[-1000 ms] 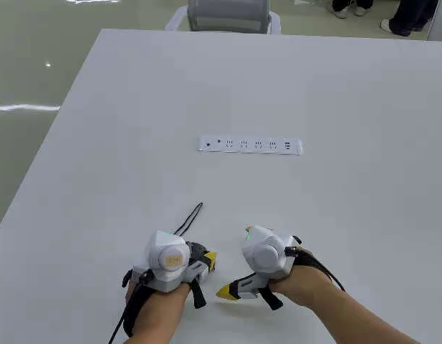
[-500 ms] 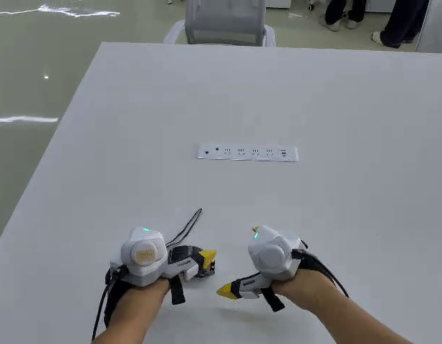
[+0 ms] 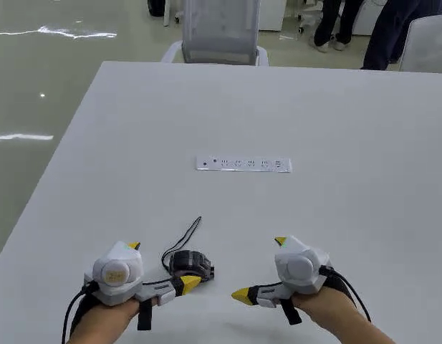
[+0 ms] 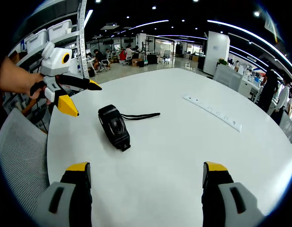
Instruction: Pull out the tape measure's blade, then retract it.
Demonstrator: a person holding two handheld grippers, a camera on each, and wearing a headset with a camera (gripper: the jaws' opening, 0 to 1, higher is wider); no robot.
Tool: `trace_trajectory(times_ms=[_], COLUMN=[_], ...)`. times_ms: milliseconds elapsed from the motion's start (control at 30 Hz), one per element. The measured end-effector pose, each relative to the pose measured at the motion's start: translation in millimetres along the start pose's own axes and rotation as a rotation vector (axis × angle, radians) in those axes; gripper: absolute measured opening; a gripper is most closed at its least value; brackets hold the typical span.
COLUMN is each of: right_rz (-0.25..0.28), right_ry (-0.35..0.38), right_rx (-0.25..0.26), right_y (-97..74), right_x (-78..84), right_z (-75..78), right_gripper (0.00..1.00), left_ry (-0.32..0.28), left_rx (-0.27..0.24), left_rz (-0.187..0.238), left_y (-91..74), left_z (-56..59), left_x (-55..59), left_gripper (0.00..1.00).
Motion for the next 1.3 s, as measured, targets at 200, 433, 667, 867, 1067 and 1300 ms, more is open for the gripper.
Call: trace_trajectory(times_ms=[200,433,667,867,1067,1300], right_rz=[0.039,0.075,0.101,0.108,0.139,0.118], right_ry=[0.072,0.121,0.16,0.193,0.171,0.194], right_rx=[0.048,0.098,0.142,0.155,0.175,0.151], right_y=[-25.1,-56.7,-83.0,-98.4,-113.8,-131.3], right_x=[23.2,50.6,67.4,82.8,92.8,98.4], right_z=[4.0,2.4,0.4,-5.9,-9.1,-15.2], right_gripper=[1.0,1.0,1.0,1.0,1.0,1.0], left_ry=[-0.036,0.008,-0.007,0.015,0.027,0.0], left_rx=[-0.009,-0.008,-0.003,0.016,-0.001,-0.01], left_rz=[0.023,0.056,0.078,0.09,0.076,0.079], left_y=[-30.0,-62.0,-83.6,-93.4,-101.3,-119.5], left_z=[-15.3,-17.6,-22.2,-21.1,-29.6,-41.5], left_x=[18.6,25.8,38.7,47.7,61.2,78.1], left_gripper=[0.99,0.99,0.99,0.99,0.99,0.99])
Point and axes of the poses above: the centre of the closed fingertips' face, and the gripper's own axes: y roughly forward along the fingers, z roughly to its right, x roughly out of its underside, the point moved 6 cm from there along -y, roughly backward along the fingers, and after that the axes turned 12 degrees about -z, right-handed, at the moved point
